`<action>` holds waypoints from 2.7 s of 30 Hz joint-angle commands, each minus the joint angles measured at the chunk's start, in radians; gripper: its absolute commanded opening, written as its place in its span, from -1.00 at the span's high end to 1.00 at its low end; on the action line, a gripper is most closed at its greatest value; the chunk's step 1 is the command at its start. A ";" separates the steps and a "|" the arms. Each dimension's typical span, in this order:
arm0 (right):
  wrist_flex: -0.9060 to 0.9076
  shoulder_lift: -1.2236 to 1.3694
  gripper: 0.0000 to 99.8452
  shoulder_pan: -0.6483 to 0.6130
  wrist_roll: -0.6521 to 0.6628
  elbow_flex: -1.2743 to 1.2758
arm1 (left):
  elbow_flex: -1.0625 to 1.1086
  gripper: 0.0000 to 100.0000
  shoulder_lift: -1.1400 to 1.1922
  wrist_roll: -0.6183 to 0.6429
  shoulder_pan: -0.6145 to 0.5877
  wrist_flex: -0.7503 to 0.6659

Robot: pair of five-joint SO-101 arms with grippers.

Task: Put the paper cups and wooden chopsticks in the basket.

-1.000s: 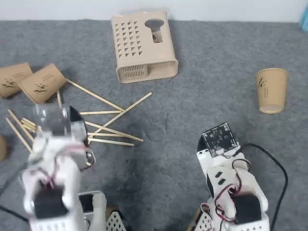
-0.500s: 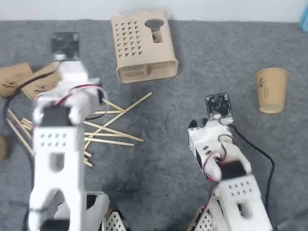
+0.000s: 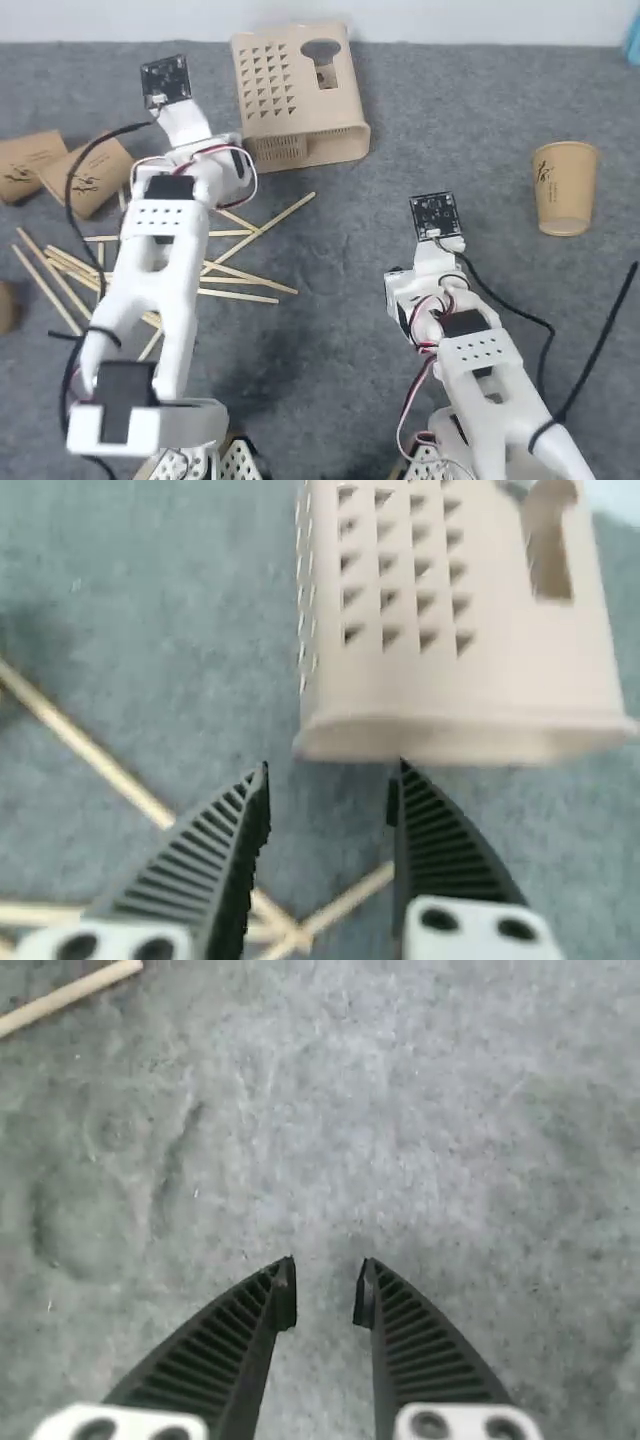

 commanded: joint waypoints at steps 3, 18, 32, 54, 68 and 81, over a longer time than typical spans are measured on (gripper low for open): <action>-0.019 0.004 0.76 -0.007 0.020 -0.060 | -0.048 0.62 0.166 0.014 0.034 -0.229; -0.025 0.012 0.75 -0.007 0.020 -0.060 | -0.048 0.63 0.437 -0.071 0.017 -0.675; -0.025 0.012 0.75 -0.007 0.020 -0.060 | -0.028 0.97 0.408 -0.075 0.057 -0.715; -0.018 0.010 0.75 -0.002 0.020 -0.057 | 0.427 0.97 -0.457 -0.074 0.448 -0.439; -0.016 0.012 0.76 -0.001 0.020 -0.055 | 0.128 0.36 -0.236 -0.773 0.345 -0.101; -0.025 0.013 0.76 -0.001 0.091 -0.057 | 0.177 0.78 0.058 -1.108 0.344 -0.717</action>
